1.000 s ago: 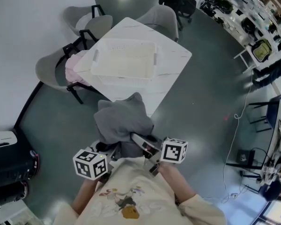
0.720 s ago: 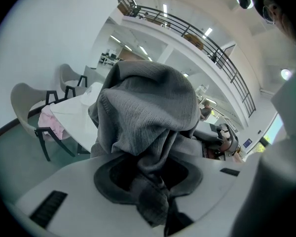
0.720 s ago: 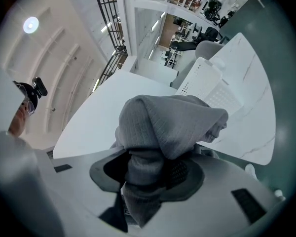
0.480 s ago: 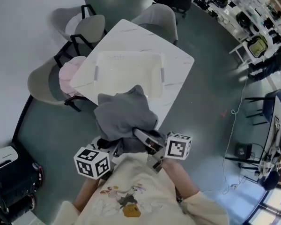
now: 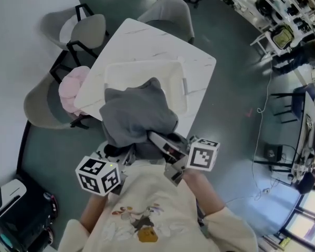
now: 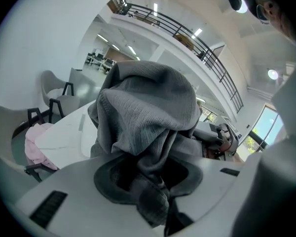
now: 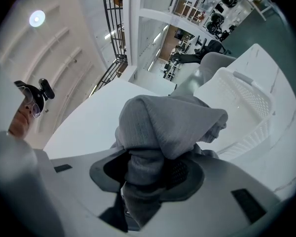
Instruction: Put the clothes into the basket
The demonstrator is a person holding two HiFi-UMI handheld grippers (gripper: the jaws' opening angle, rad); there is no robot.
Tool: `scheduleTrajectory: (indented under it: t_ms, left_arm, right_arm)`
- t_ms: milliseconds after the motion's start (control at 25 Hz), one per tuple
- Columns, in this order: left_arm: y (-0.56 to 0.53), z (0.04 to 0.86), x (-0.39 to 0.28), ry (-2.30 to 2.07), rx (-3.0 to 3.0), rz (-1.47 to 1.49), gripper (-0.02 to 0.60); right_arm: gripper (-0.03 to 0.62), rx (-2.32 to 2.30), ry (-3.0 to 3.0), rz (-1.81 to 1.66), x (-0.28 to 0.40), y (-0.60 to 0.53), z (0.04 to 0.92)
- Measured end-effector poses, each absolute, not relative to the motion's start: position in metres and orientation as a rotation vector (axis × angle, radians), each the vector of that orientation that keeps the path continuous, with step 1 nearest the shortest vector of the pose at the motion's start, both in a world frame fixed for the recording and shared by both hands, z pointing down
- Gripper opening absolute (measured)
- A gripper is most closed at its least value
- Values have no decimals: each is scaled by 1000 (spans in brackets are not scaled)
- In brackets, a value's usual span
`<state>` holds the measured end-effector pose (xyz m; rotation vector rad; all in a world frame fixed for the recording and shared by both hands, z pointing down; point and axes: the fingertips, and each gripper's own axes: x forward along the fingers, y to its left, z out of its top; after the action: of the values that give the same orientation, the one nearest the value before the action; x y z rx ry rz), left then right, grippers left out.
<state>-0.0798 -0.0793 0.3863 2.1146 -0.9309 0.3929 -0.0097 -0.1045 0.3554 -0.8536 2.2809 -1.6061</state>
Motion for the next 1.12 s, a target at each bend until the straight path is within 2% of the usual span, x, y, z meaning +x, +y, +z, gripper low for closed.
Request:
scheduleTrajectory:
  t_ms: [560,1120]
  left_arm:
    - [-146,389,-70,-968,2064,368,124]
    - [-203,420,-54,-1002,1968,393,124]
  right_arm:
    - [161,-791,2305,-1640,-2,-176,356]
    - [161,-746,2244,-1808,13,-238,395]
